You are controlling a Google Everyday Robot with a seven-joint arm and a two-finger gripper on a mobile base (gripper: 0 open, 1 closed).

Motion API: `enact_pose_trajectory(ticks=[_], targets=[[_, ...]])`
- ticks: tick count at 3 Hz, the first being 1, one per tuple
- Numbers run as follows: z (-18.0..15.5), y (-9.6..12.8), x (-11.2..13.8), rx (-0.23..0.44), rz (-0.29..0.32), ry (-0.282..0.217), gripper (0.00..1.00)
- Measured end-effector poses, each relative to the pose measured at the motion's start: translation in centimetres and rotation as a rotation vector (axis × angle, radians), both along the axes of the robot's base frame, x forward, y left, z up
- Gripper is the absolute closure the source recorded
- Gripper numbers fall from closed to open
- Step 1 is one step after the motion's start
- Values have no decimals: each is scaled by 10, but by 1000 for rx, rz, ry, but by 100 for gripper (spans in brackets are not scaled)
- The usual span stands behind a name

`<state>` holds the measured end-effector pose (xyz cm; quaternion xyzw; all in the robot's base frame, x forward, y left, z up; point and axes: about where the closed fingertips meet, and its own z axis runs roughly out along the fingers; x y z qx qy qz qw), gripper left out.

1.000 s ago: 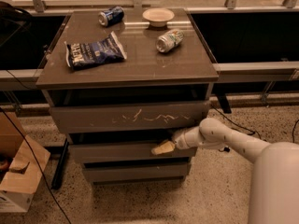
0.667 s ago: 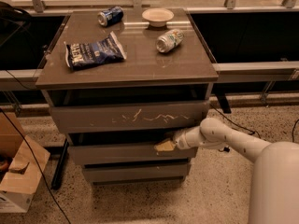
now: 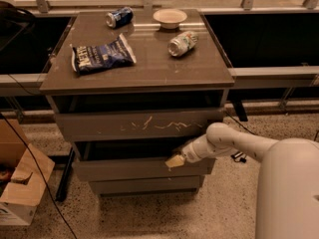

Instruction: Open middle drawer

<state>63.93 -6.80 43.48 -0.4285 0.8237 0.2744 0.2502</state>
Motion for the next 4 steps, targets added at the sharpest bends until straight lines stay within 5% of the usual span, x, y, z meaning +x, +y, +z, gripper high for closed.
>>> enact_pose_trajectory(ticks=[1, 3, 4], targets=[[-3, 9, -22, -44, 58, 50, 41], [-3, 9, -22, -44, 58, 50, 0], [-5, 10, -24, -58, 74, 61, 0]])
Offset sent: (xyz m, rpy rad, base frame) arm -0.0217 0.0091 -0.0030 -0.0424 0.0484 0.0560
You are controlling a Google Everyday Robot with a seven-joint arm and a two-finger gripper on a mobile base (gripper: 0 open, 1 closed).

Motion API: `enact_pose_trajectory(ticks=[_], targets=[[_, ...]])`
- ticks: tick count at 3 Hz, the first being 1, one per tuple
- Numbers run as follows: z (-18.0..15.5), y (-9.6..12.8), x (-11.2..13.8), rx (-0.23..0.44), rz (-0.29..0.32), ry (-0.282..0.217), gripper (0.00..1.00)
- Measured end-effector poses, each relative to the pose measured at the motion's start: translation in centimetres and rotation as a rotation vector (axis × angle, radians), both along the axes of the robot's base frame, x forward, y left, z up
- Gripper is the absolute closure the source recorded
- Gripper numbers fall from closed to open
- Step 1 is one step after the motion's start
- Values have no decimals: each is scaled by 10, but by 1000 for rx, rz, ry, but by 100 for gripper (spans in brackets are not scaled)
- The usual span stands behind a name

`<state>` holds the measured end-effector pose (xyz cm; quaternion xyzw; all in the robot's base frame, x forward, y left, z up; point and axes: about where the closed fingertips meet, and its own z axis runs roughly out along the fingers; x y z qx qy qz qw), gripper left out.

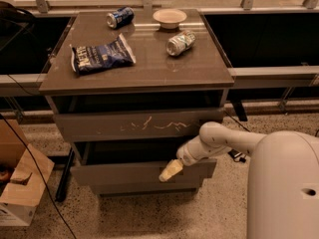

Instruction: Open middle drawer

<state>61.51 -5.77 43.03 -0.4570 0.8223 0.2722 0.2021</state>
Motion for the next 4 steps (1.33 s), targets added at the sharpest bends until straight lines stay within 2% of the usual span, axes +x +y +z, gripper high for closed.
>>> enact_pose_trajectory(ticks=[1, 2, 3, 4], targets=[[-3, -12, -20, -24, 3, 53, 0], [-4, -22, -38, -40, 12, 91, 18], [-2, -28, -65, -61, 53, 137, 42], [-3, -27, -102, -81, 120, 186, 65]])
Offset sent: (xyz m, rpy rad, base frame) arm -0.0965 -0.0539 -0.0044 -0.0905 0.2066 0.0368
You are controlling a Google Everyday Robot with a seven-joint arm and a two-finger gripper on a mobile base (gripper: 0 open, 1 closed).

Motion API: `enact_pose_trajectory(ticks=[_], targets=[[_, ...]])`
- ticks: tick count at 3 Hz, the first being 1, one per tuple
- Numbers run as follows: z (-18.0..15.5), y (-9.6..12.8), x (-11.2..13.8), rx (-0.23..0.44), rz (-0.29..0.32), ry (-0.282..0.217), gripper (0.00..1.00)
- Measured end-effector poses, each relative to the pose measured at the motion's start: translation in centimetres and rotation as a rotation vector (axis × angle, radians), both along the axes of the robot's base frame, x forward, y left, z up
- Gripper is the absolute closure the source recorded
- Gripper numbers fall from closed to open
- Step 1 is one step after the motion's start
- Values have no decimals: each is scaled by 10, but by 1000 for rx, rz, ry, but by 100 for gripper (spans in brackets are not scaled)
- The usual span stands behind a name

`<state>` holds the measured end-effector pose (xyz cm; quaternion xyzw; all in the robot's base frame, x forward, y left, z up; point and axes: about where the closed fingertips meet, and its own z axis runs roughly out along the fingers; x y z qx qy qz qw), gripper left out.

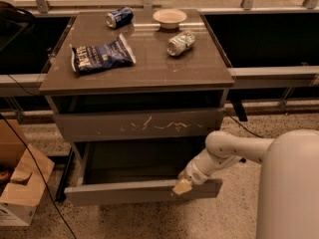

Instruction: Open middle drawer

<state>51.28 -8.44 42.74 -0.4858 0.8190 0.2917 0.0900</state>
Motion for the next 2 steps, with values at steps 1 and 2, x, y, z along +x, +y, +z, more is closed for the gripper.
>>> enact_pose_trajectory(ticks=[1, 2], targets=[[-3, 1, -32, -6, 33, 58, 70], [-6, 0, -42, 2, 30, 86, 47]])
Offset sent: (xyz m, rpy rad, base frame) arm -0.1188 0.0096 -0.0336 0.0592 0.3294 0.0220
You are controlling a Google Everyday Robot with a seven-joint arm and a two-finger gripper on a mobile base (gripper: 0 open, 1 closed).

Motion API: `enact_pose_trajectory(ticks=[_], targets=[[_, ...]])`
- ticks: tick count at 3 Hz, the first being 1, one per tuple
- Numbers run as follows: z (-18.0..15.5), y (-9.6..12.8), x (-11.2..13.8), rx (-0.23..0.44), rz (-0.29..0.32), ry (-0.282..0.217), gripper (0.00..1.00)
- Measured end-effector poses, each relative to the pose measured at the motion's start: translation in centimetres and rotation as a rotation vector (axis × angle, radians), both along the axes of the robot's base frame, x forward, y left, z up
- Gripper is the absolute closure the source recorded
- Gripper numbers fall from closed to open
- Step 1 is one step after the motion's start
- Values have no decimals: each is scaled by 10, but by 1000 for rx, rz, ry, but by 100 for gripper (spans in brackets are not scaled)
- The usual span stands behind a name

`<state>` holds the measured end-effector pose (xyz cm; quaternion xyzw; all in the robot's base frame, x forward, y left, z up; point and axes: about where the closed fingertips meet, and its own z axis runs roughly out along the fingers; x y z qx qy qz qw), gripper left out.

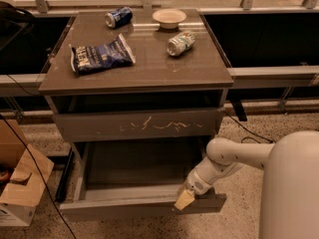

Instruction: Open middle drawer

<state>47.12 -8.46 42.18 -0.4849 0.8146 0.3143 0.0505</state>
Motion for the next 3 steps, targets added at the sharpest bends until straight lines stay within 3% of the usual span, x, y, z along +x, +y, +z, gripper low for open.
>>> enact_pose_trajectory(ticks=[2, 3], targets=[[0, 0, 0, 0, 0, 0, 2], [0, 0, 0, 0, 0, 0, 0]])
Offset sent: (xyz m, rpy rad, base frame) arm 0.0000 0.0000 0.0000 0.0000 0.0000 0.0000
